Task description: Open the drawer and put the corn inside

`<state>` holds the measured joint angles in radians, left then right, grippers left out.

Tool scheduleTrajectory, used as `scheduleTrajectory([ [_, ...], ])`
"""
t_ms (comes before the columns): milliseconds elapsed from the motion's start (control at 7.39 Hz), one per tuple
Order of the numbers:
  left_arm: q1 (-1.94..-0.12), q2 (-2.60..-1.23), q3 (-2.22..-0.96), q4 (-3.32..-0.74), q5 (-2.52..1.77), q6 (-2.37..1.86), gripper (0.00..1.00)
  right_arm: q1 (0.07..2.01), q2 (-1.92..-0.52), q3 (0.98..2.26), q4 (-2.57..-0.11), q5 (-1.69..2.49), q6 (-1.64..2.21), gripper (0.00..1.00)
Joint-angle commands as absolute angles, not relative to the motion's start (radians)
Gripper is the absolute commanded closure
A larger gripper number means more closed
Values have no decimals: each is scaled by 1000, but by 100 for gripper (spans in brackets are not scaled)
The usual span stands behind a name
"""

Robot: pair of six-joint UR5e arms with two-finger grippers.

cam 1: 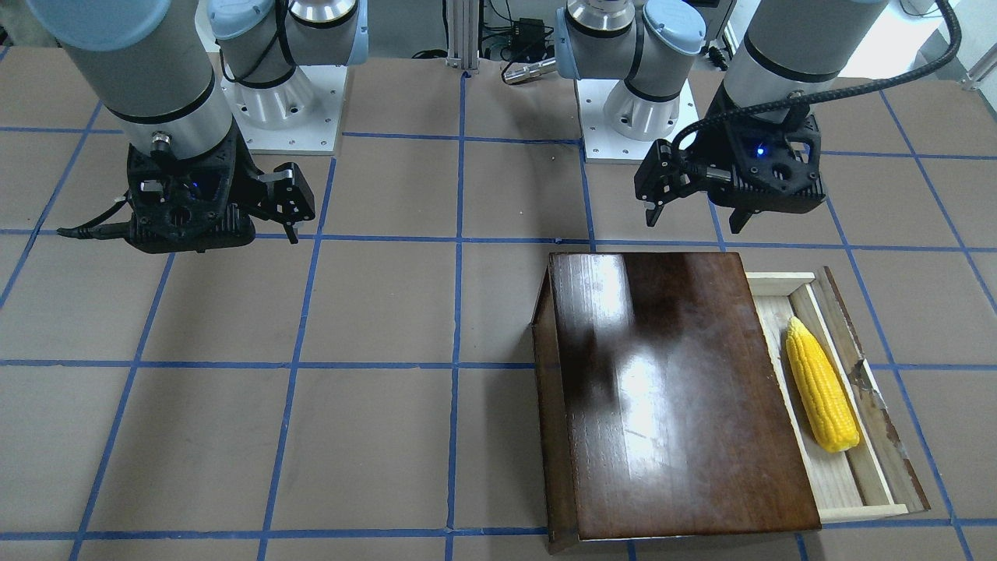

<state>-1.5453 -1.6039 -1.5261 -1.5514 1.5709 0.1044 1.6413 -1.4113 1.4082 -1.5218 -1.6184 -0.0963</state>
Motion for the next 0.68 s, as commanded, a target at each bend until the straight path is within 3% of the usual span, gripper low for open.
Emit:
scheduleTrajectory([
  [0, -1548, -1580, -1534, -1551, 1575, 100, 0, 1641, -1411, 1408, -1523, -1618, -97, 0],
  [541, -1539, -1578, -1537, -1557, 1586, 106, 0, 1641, -1411, 1408, -1522, -1618, -97, 0],
])
